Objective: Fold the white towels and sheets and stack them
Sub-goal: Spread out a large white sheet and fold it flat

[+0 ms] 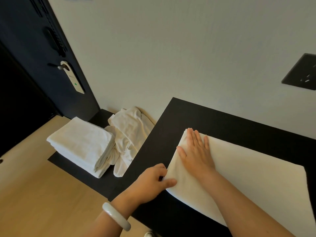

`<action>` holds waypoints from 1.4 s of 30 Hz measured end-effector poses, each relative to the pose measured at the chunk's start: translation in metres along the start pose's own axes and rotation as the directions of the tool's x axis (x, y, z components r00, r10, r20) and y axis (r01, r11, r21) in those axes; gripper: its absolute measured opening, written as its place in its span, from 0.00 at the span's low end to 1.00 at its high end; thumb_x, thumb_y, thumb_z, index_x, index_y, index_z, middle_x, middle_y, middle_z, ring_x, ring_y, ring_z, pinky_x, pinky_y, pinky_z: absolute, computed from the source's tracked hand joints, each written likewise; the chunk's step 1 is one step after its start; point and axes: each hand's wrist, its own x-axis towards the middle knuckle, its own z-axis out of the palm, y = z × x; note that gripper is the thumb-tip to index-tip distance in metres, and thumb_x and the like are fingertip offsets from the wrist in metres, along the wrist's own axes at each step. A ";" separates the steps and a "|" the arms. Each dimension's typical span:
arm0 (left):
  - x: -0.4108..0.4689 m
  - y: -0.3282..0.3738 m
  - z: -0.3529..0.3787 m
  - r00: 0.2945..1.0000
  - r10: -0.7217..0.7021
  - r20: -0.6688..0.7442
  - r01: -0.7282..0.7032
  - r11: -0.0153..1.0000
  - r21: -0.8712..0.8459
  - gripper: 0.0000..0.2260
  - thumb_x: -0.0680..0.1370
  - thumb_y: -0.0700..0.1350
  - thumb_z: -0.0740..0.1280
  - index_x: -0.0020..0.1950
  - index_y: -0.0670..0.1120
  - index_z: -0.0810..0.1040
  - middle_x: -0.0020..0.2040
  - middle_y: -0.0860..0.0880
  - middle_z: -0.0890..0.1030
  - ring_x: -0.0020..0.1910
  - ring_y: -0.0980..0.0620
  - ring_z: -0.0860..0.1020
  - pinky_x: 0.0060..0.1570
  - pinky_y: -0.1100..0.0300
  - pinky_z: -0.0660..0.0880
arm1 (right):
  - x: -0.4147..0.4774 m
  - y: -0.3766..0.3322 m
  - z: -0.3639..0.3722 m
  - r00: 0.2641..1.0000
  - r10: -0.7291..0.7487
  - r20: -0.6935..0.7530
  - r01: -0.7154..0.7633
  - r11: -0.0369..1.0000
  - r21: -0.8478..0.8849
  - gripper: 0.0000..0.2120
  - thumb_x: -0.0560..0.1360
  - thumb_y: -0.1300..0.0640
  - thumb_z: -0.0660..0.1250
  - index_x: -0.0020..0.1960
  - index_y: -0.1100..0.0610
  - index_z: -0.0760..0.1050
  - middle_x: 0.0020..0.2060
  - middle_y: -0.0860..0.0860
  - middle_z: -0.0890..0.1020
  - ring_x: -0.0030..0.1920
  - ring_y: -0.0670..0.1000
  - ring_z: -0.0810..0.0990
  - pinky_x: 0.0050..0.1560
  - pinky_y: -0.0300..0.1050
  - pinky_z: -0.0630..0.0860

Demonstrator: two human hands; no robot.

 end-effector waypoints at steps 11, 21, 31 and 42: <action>0.012 0.018 0.005 0.958 -0.285 0.019 0.257 0.891 0.374 0.15 0.82 0.55 0.59 0.53 0.45 0.77 0.48 0.49 0.76 0.46 0.53 0.76 0.49 0.59 0.73 | 0.003 0.001 0.003 1.000 0.006 -0.031 -0.006 1.000 -0.019 0.33 0.81 0.39 0.42 0.81 0.54 0.42 0.80 0.50 0.51 0.80 0.49 0.46 0.79 0.52 0.39; 0.051 0.035 0.068 0.905 0.425 0.029 -0.302 0.591 0.748 0.28 0.83 0.59 0.40 0.78 0.52 0.33 0.78 0.52 0.31 0.74 0.53 0.26 0.74 0.47 0.29 | -0.053 0.008 -0.028 0.915 0.396 -0.076 -0.317 0.823 0.471 0.26 0.85 0.49 0.48 0.81 0.49 0.46 0.80 0.46 0.48 0.79 0.48 0.45 0.78 0.46 0.42; 0.056 0.019 0.069 0.932 0.352 -0.084 -0.145 0.577 0.804 0.29 0.78 0.60 0.29 0.76 0.51 0.28 0.77 0.53 0.29 0.76 0.51 0.29 0.73 0.43 0.30 | -0.192 0.136 -0.042 0.792 0.609 0.049 -0.603 0.791 -0.102 0.33 0.72 0.36 0.25 0.74 0.49 0.25 0.79 0.46 0.38 0.77 0.45 0.31 0.78 0.50 0.34; 0.125 0.087 0.092 0.890 0.454 0.047 -0.286 0.475 0.832 0.26 0.83 0.58 0.40 0.81 0.55 0.43 0.81 0.52 0.42 0.79 0.49 0.37 0.75 0.39 0.36 | -0.084 0.116 -0.039 0.961 0.275 0.032 -0.274 0.961 -0.048 0.27 0.84 0.46 0.45 0.81 0.49 0.41 0.80 0.49 0.44 0.79 0.48 0.38 0.75 0.49 0.31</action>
